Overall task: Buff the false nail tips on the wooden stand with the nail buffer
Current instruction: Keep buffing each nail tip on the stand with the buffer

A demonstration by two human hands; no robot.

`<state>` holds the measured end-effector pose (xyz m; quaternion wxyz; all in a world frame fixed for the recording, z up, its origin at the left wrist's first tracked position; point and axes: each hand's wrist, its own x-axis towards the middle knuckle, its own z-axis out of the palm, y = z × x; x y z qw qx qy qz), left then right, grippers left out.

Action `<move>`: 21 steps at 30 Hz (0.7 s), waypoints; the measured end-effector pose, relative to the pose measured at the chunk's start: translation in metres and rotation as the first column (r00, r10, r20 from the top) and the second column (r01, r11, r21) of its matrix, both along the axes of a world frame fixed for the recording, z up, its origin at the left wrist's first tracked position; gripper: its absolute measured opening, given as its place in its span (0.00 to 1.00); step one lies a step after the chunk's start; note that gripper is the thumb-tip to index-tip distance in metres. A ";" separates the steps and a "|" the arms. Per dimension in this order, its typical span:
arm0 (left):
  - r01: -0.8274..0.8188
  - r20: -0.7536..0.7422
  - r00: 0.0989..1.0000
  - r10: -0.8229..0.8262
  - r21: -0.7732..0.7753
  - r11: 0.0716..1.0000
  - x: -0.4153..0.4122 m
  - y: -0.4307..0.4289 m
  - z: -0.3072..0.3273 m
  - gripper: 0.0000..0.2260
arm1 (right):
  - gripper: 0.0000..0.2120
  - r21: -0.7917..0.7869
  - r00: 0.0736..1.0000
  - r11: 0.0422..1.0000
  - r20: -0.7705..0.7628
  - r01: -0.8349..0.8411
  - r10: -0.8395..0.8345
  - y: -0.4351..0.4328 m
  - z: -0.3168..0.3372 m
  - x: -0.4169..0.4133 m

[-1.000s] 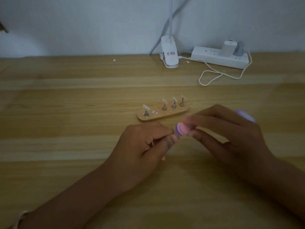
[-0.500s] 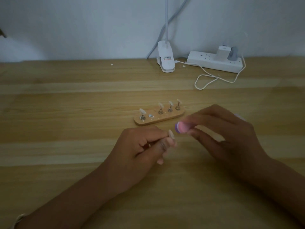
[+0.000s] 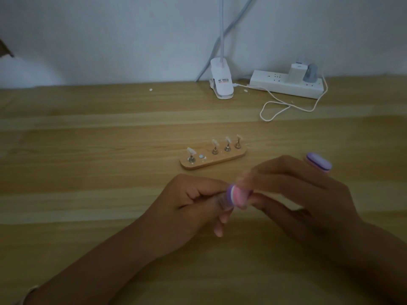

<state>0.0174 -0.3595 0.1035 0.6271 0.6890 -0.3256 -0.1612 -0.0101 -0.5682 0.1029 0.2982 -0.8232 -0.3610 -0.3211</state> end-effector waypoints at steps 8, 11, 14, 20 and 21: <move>-0.002 -0.148 0.989 0.000 -0.012 1.000 0.001 0.000 -0.004 0.09 | 0.10 0.027 0.999 0.999 -0.023 -0.033 0.033 0.004 -0.005 -0.001; 0.013 -0.202 0.979 -0.016 -0.016 1.000 0.003 0.003 -0.005 0.10 | 0.09 0.024 0.999 0.999 -0.011 0.033 -0.032 0.002 -0.002 0.001; 0.079 -0.259 0.961 -0.094 -0.066 0.995 0.003 0.005 -0.004 0.10 | 0.09 0.038 1.000 0.999 0.018 0.012 -0.013 0.006 -0.003 -0.002; 0.211 -0.325 0.917 -0.230 -0.093 0.973 0.001 0.004 -0.002 0.12 | 0.04 0.022 0.996 0.996 -0.011 0.087 -0.087 0.001 0.000 0.001; 0.225 -0.337 0.909 -0.246 -0.103 0.969 0.000 0.004 -0.001 0.12 | 0.05 0.019 0.997 0.997 -0.022 0.076 -0.076 0.001 0.000 0.000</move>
